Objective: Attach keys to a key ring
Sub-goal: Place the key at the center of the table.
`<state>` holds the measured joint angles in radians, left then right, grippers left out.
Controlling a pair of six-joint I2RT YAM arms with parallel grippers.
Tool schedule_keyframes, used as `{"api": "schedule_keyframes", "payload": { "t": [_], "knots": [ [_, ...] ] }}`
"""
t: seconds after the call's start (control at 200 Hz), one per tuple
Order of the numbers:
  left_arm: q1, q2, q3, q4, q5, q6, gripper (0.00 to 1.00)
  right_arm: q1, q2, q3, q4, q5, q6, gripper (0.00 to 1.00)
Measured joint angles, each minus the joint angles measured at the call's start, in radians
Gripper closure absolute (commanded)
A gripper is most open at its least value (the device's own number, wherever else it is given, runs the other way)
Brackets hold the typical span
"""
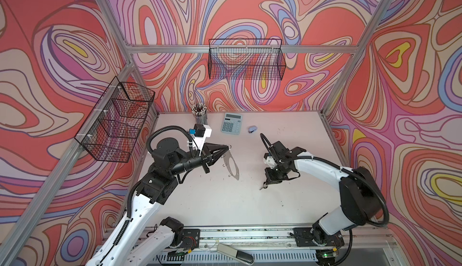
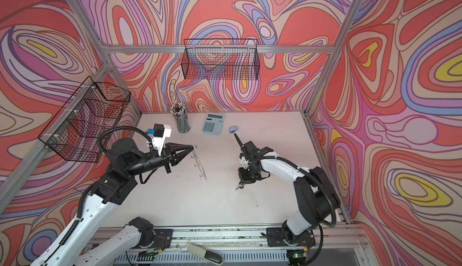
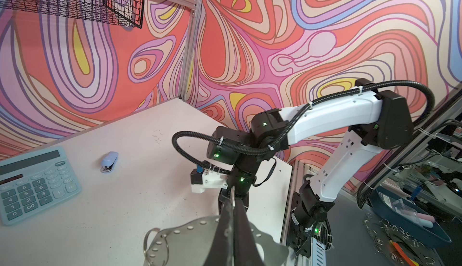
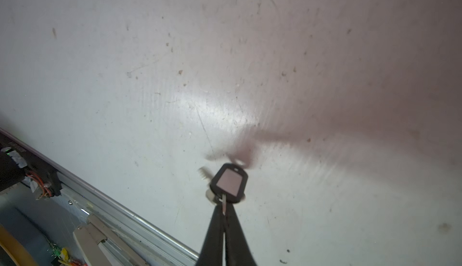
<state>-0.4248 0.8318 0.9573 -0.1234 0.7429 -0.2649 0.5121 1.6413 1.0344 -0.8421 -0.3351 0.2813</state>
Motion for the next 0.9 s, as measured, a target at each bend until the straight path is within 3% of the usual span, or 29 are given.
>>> {"api": "schedule_keyframes", "payload": {
  "t": [0.321,0.466,0.806,0.896],
  "knots": [
    [0.000,-0.001,-0.019,0.001,0.000,0.000,1.00,0.000,0.240,0.164,0.045,0.026,-0.020,1.00],
    [0.000,-0.002,-0.019,0.001,0.000,0.000,1.00,0.003,0.230,0.145,0.135,0.053,0.017,1.00],
    [0.005,-0.002,-0.024,0.002,0.002,-0.001,1.00,0.076,0.073,-0.113,0.509,0.211,0.144,1.00],
    [0.006,-0.002,-0.024,0.005,0.005,-0.001,1.00,0.098,0.052,-0.148,0.560,0.244,0.171,0.88]
  ]
}}
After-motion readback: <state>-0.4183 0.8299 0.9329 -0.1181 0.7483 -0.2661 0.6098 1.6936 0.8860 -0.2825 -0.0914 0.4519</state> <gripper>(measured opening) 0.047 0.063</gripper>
